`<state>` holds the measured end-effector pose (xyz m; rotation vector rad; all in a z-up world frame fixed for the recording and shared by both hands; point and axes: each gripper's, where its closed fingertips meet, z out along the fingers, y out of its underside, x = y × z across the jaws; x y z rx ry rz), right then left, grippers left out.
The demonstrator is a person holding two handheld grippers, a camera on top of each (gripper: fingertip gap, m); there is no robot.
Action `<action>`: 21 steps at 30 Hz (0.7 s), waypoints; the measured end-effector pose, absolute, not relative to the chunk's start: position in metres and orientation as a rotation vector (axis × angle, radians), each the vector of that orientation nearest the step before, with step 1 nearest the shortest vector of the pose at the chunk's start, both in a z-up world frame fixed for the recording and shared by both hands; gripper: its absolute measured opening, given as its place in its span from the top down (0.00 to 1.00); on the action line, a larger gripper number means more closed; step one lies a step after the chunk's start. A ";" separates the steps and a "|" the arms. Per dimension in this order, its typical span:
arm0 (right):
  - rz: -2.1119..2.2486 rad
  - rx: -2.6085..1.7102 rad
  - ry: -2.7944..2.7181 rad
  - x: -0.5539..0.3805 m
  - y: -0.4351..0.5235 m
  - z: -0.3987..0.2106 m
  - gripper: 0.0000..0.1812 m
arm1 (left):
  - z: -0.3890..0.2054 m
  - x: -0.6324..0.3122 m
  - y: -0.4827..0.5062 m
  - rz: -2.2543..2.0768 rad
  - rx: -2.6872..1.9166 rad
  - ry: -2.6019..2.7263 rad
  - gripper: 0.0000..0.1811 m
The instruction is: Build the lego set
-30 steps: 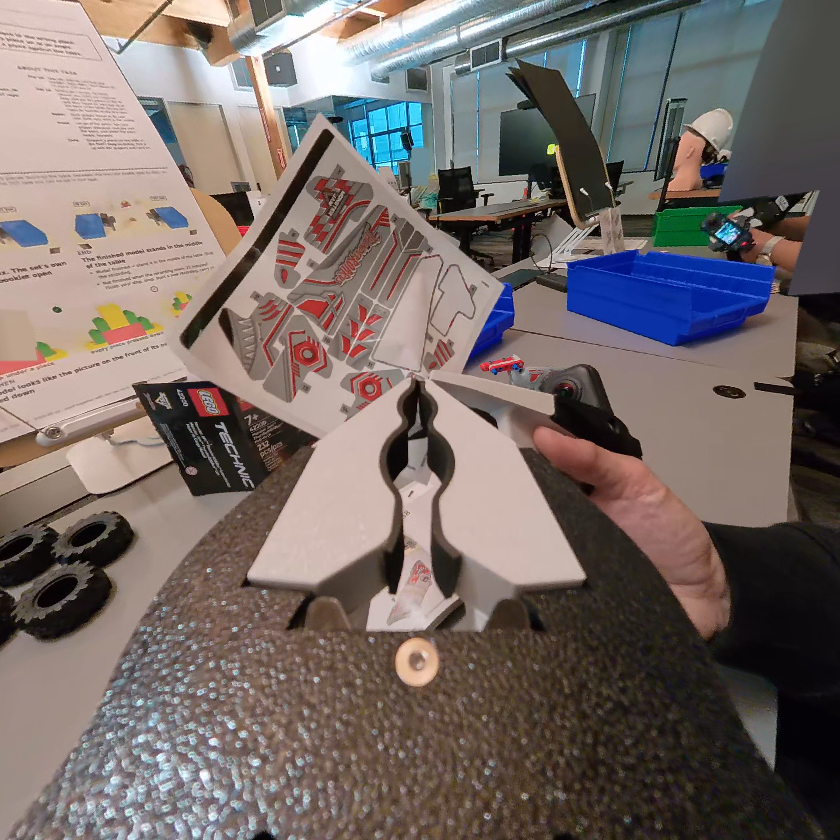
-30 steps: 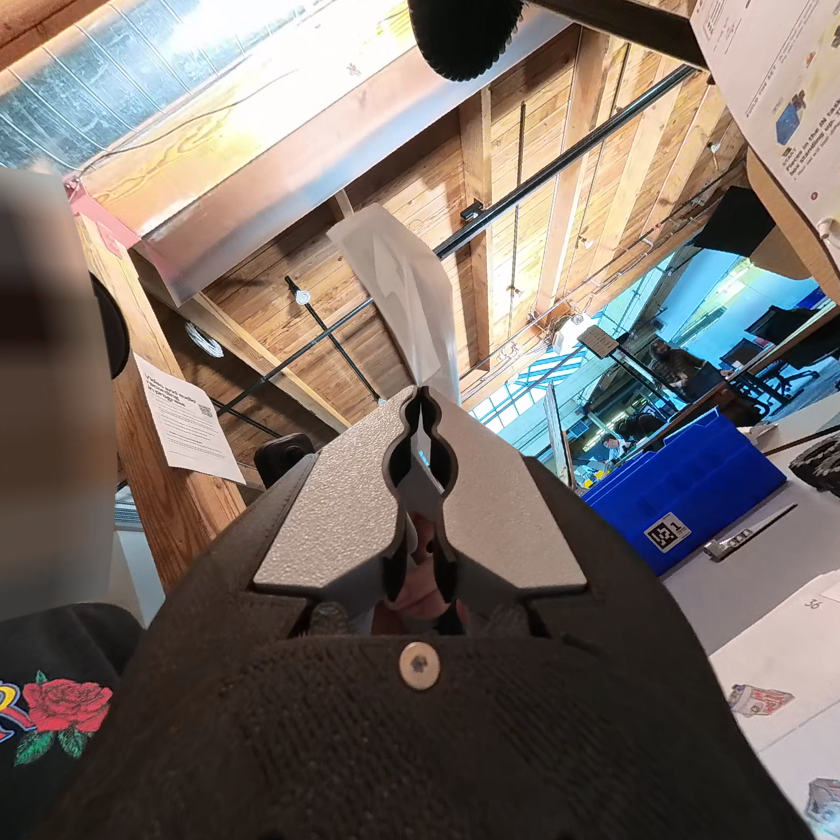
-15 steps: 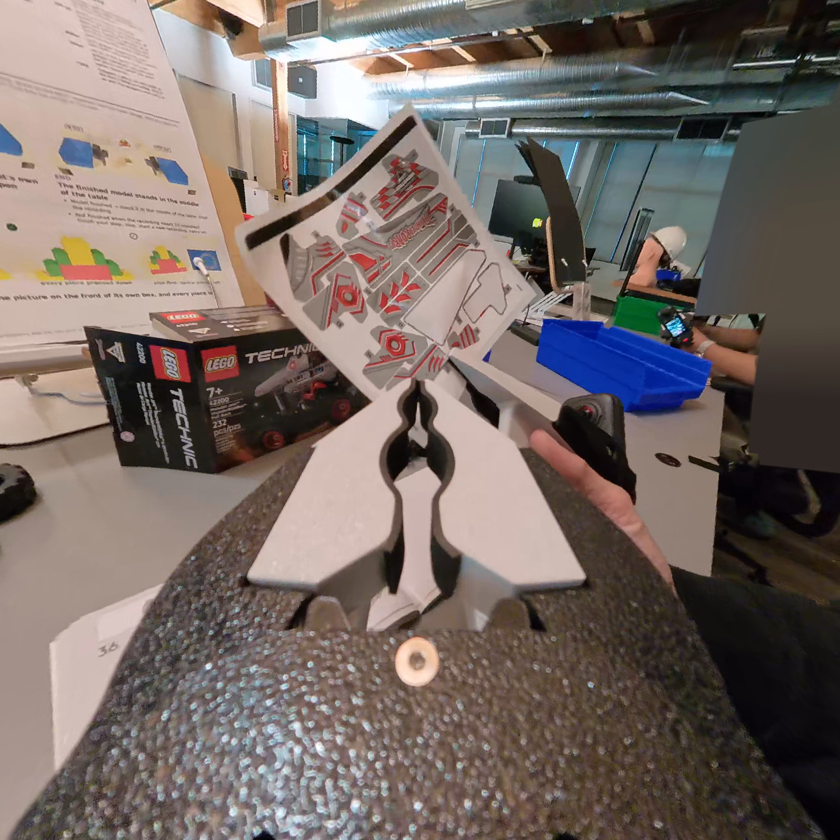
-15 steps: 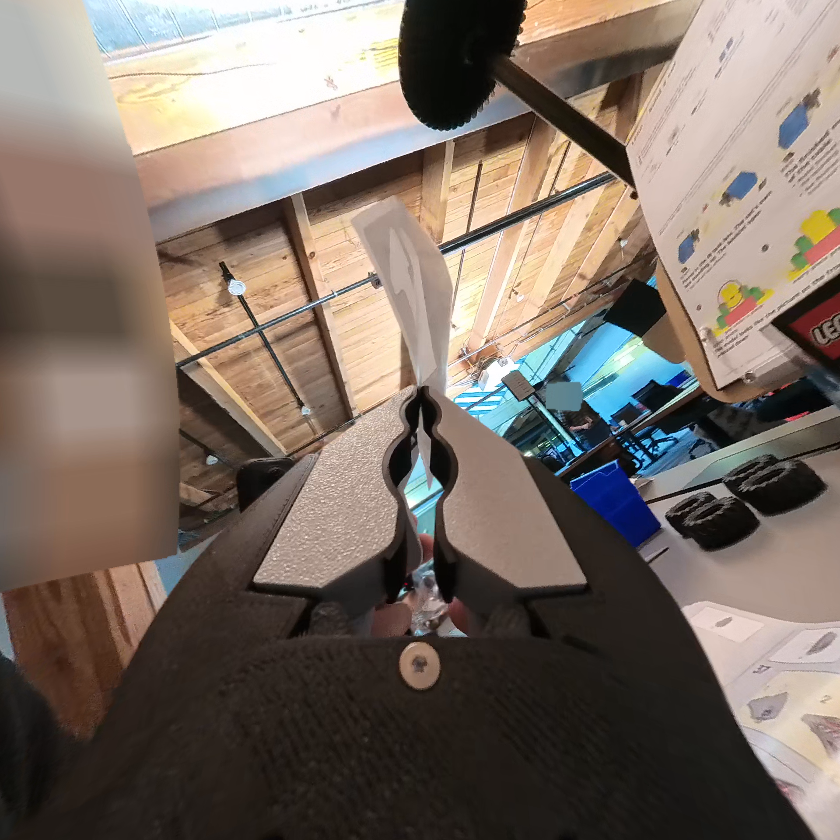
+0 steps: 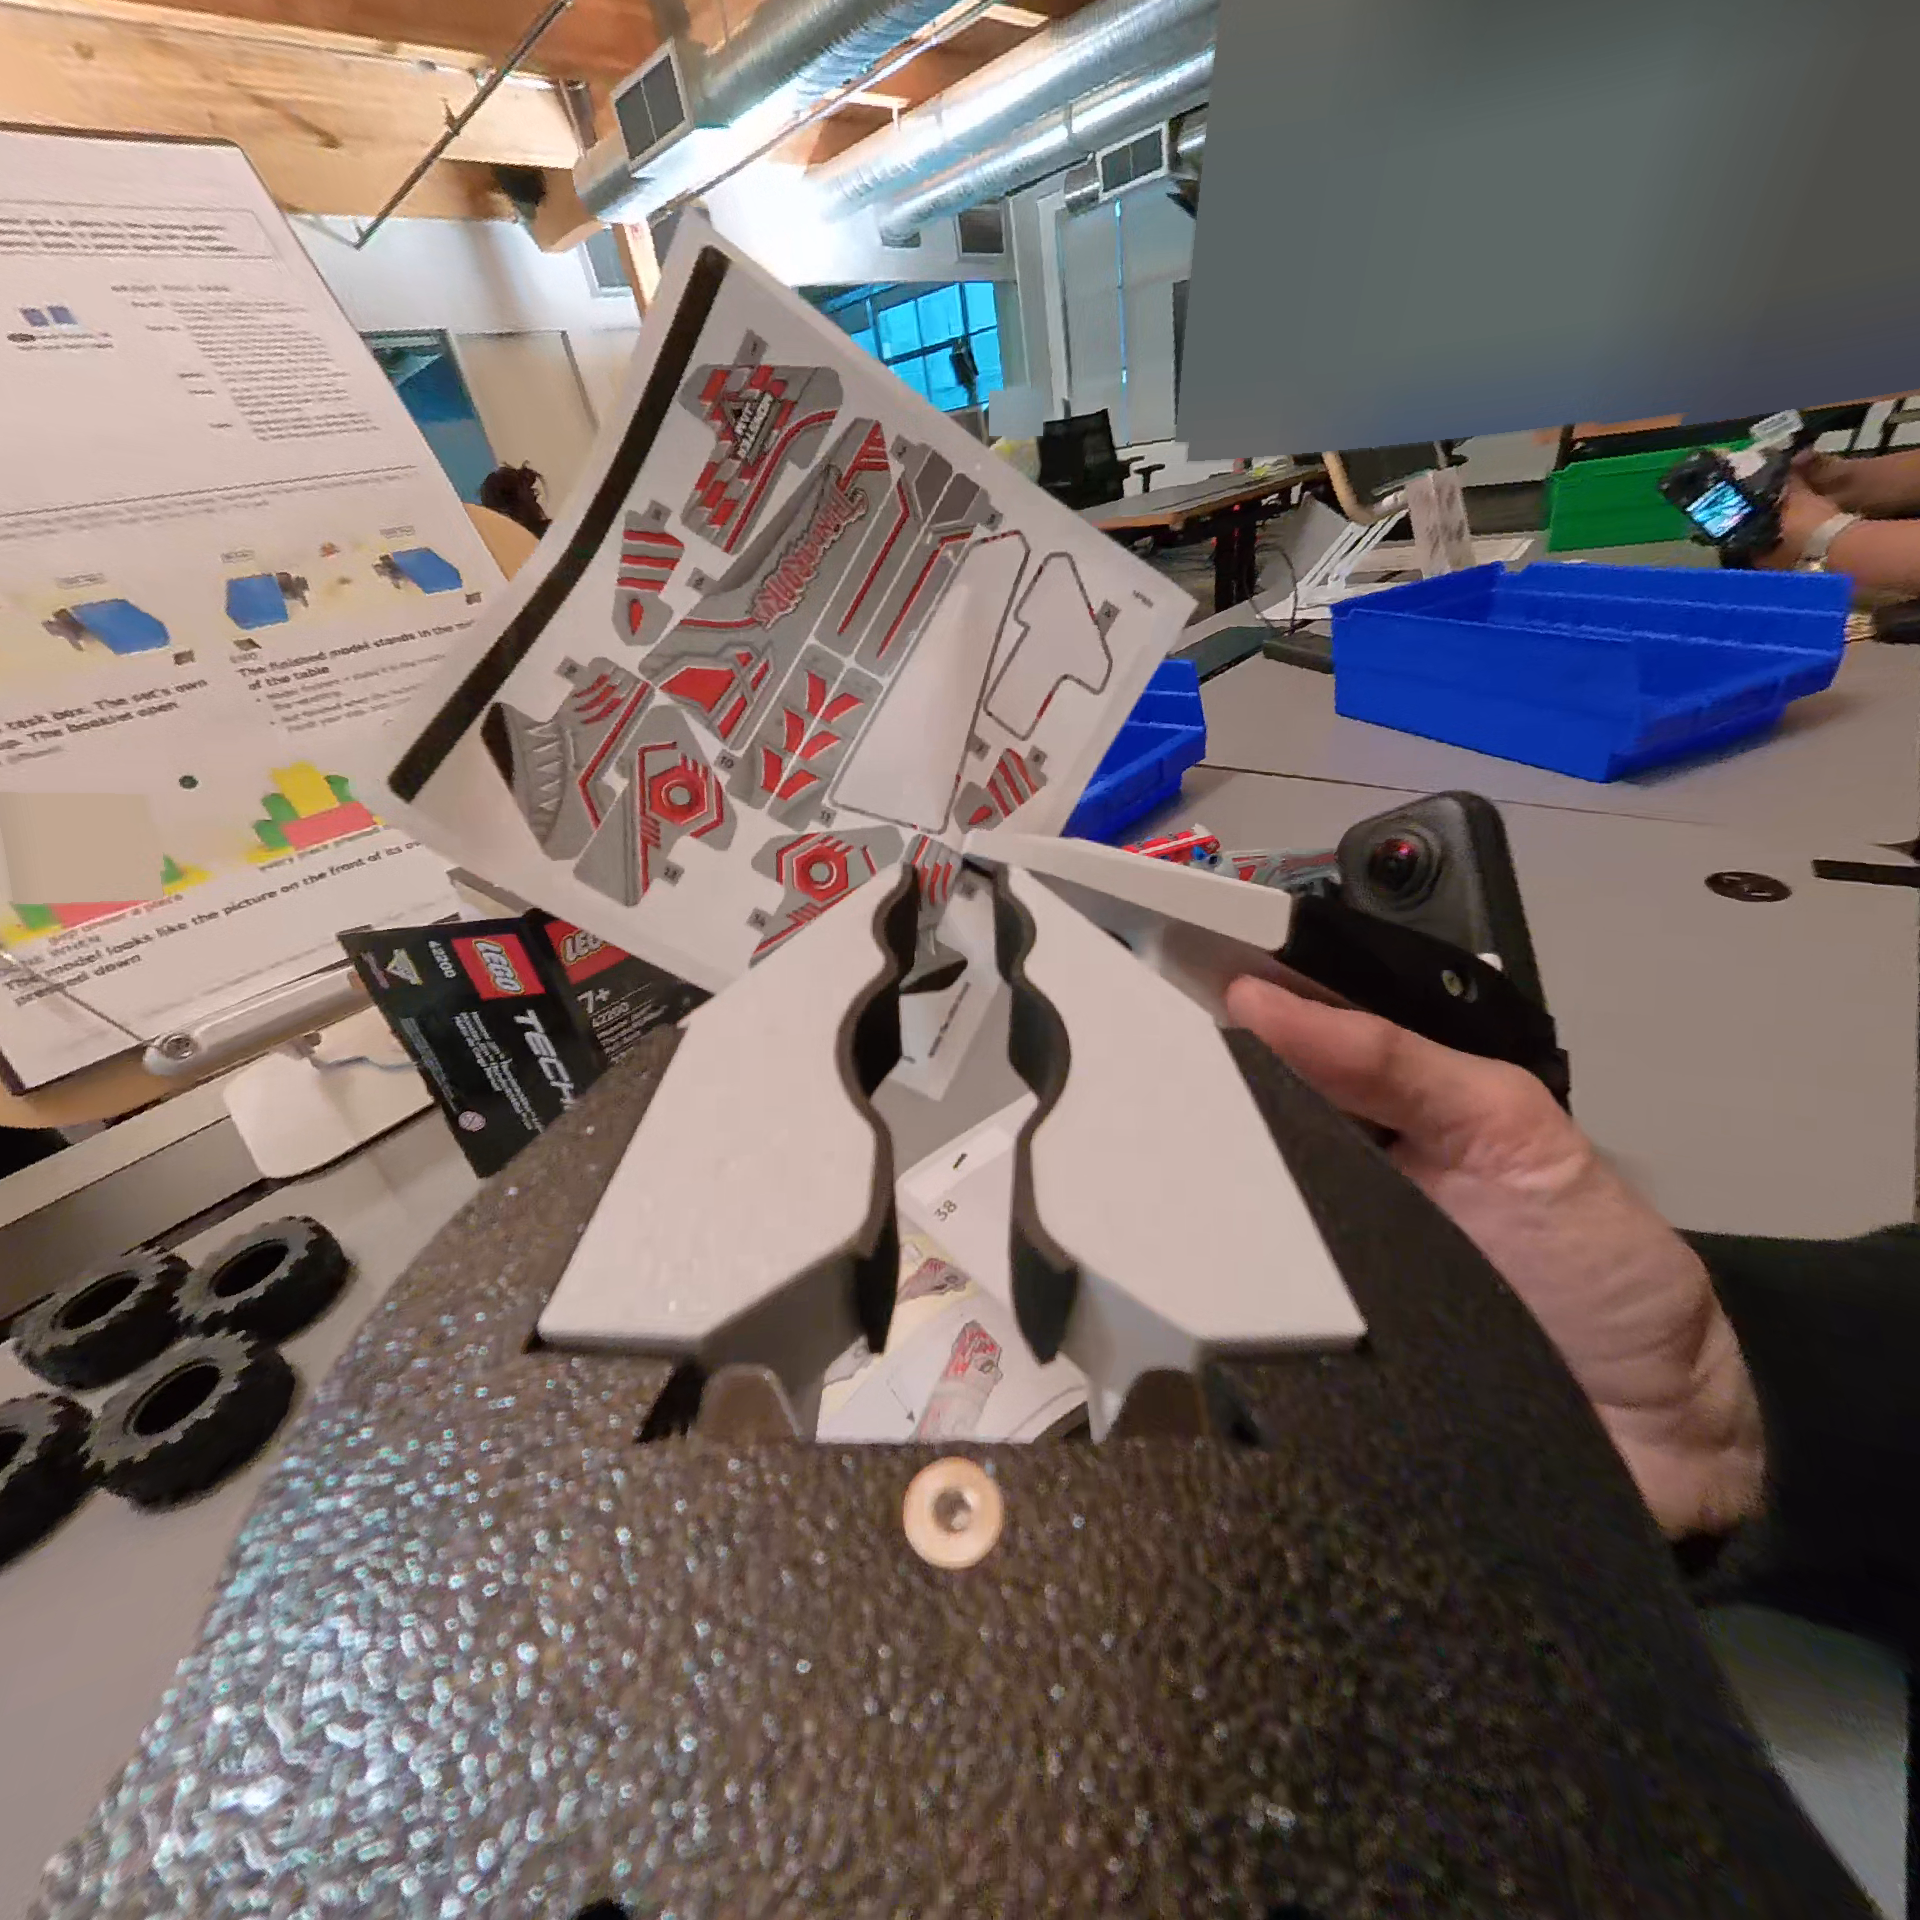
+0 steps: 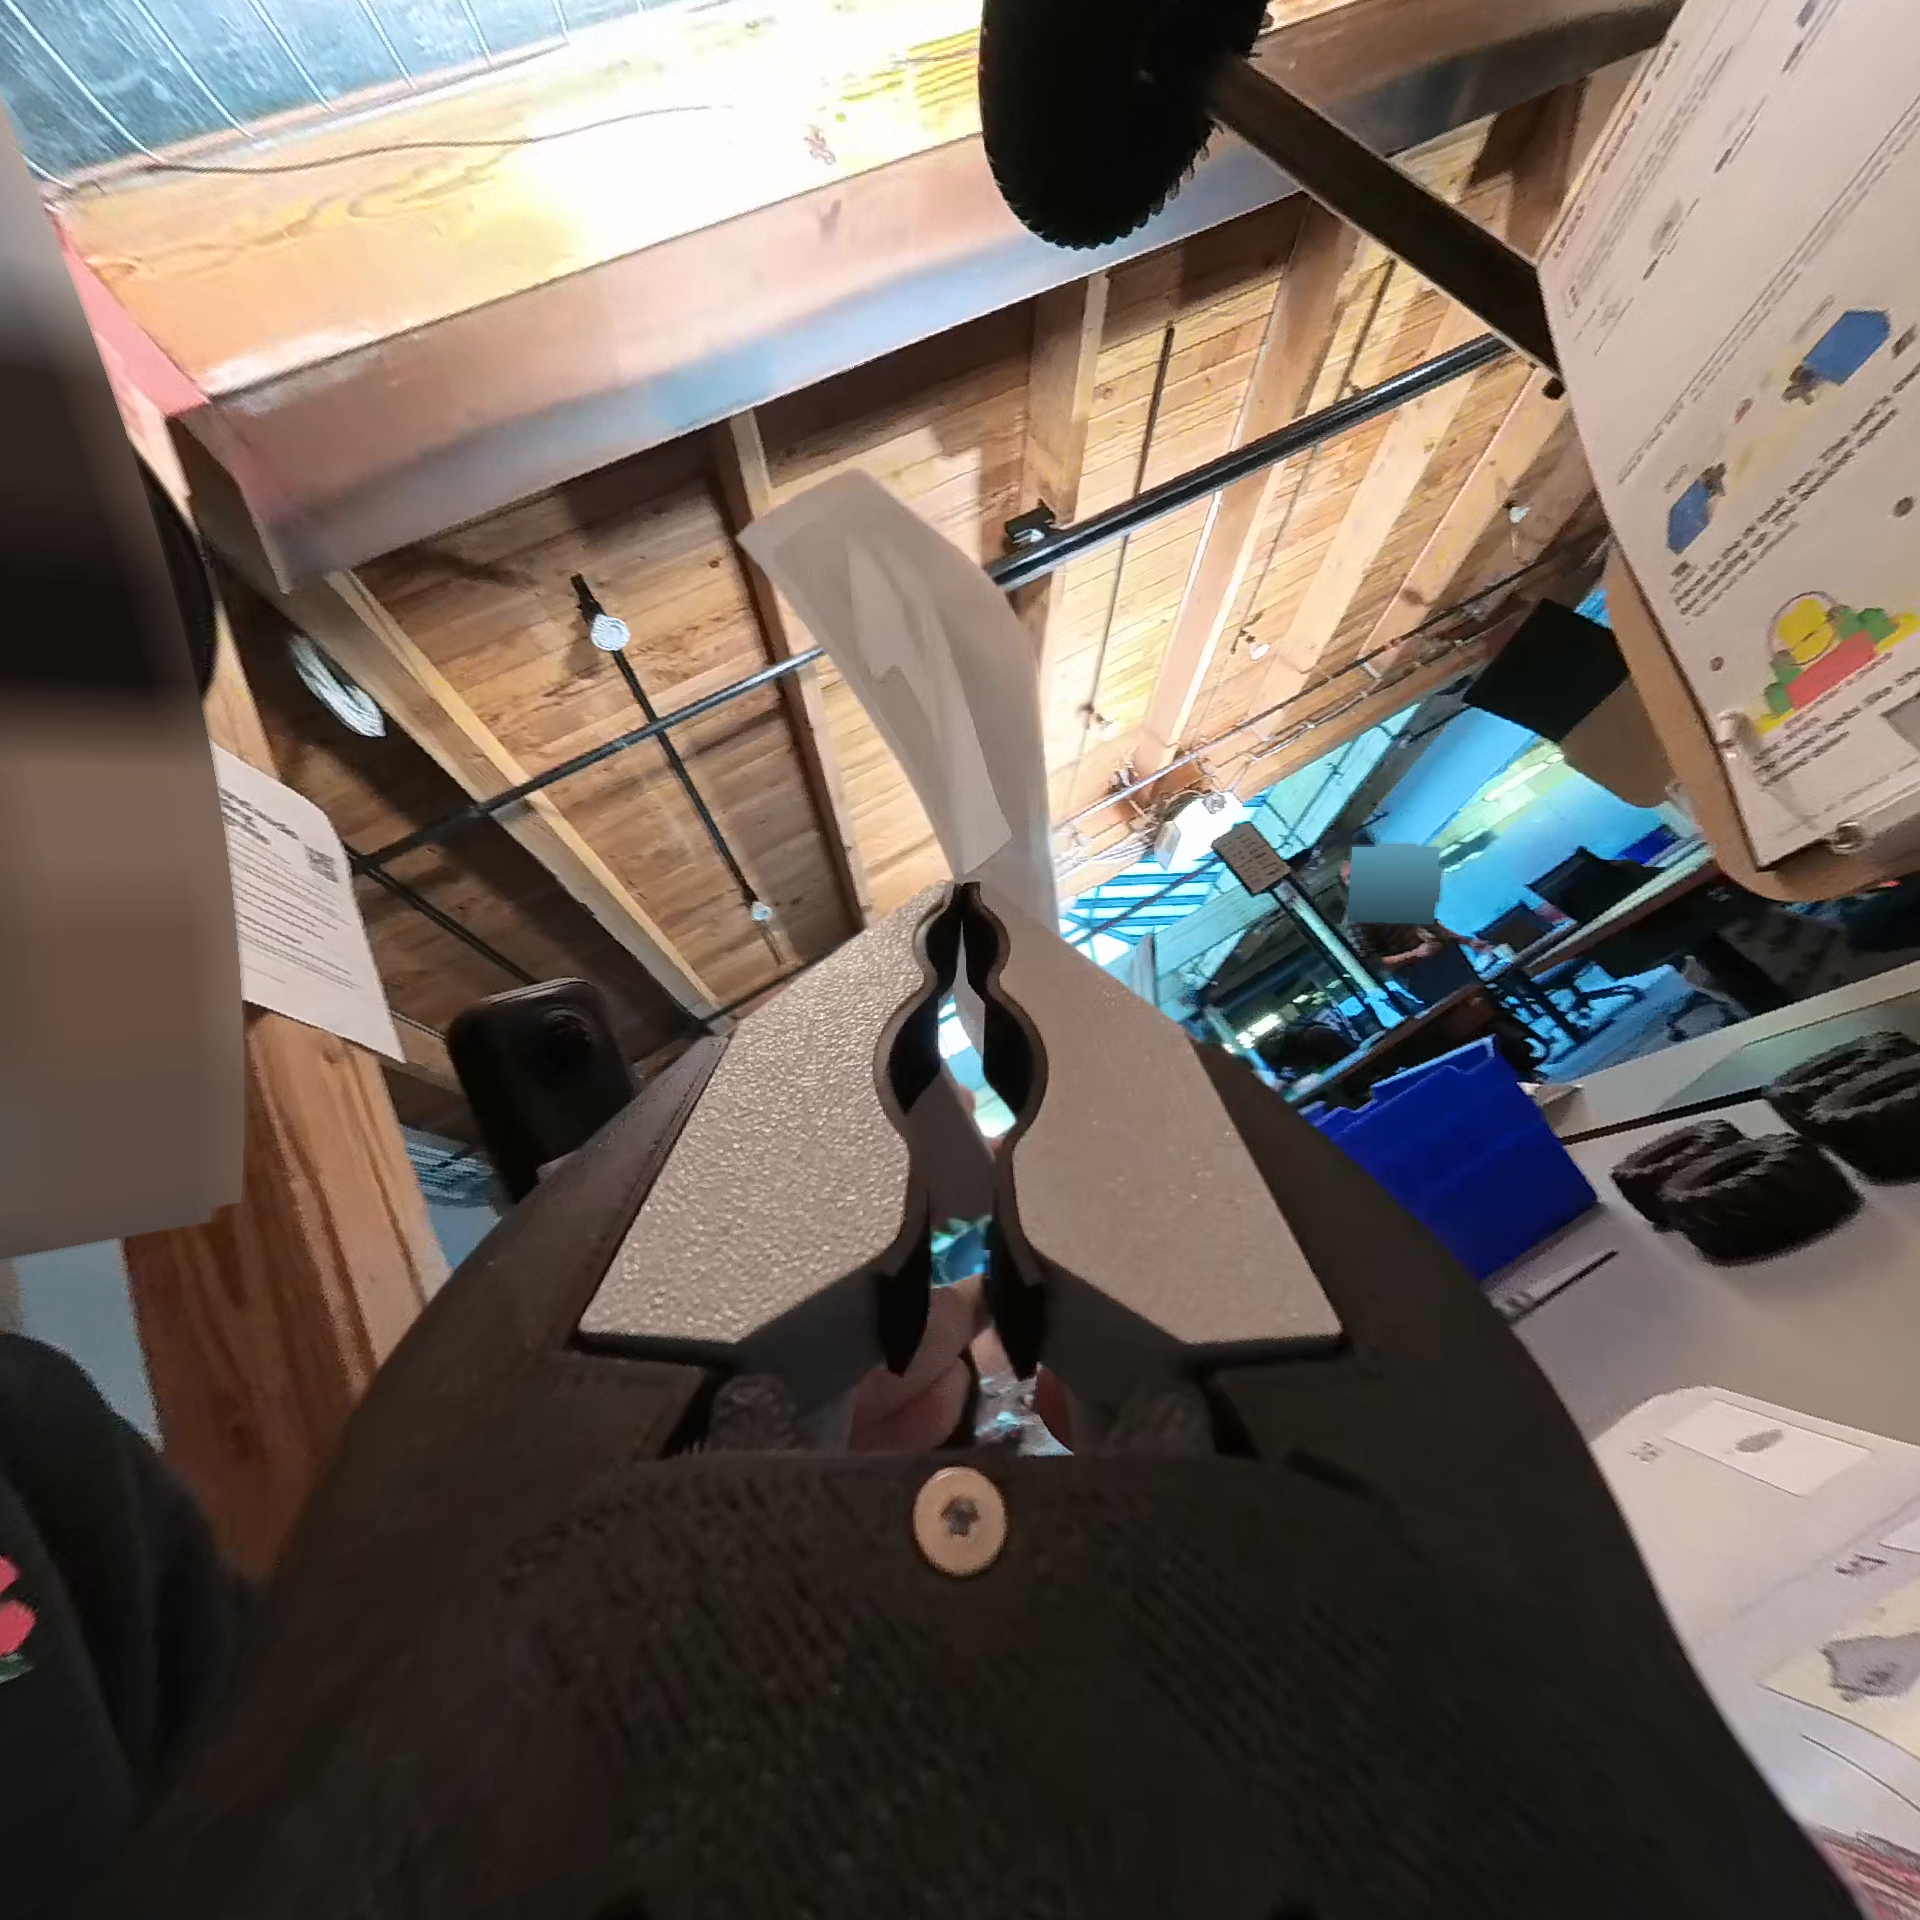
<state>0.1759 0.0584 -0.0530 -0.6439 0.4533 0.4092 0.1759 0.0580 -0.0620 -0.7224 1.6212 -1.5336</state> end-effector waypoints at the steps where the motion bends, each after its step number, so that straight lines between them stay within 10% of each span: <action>1: 0.434 -0.632 0.439 0.174 0.058 -0.051 1.00 | -0.061 0.175 0.057 -1.549 -0.714 1.623 0.94; 21: 0.533 -0.597 0.345 0.163 0.056 -0.045 1.00 | -0.047 0.164 0.055 -2.036 -0.794 1.593 1.00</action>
